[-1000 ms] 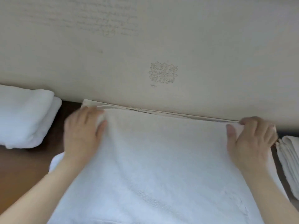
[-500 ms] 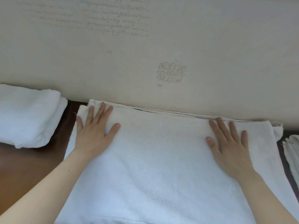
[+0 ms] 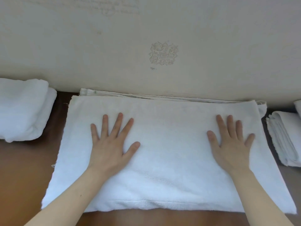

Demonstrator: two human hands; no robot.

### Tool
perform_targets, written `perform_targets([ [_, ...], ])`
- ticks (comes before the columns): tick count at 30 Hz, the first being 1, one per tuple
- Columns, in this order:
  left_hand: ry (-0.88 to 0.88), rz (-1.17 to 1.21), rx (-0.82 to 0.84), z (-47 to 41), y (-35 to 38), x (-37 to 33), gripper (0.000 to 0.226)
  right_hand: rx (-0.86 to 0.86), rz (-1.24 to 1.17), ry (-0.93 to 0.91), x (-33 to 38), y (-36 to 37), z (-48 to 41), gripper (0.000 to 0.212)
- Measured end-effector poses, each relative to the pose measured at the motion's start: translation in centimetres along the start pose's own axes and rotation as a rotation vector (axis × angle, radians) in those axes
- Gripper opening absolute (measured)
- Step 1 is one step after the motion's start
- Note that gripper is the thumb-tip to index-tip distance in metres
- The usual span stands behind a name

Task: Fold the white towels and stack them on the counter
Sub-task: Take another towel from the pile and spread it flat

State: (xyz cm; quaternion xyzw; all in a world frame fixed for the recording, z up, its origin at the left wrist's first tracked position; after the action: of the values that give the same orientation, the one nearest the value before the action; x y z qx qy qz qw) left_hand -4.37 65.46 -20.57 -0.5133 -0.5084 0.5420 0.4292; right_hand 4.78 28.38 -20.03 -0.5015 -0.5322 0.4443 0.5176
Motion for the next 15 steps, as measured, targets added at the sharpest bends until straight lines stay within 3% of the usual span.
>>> perform_targets([
  [10,0.118,-0.034,0.078,7.2,-0.4,1.2,0.076,0.030,0.022,0.049,-0.4,-0.6,9.1,0.069],
  [15,0.041,-0.030,0.096,9.1,-0.6,1.2,0.074,0.070,-0.005,0.024,0.4,-1.1,11.0,0.068],
])
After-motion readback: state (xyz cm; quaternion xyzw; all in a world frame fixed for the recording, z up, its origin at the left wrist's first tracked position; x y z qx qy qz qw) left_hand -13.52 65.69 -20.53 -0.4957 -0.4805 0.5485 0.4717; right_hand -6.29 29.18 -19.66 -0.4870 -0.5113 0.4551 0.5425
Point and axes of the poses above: each hand's wrist, its own z-axis away from the middle knuckle, its own y-axis out of the palm, x = y × z, the point moved 10 cm from there along -z, towards the middle knuckle, and after that the axes turned 12 degrees about -x, right-handed, at the moved point
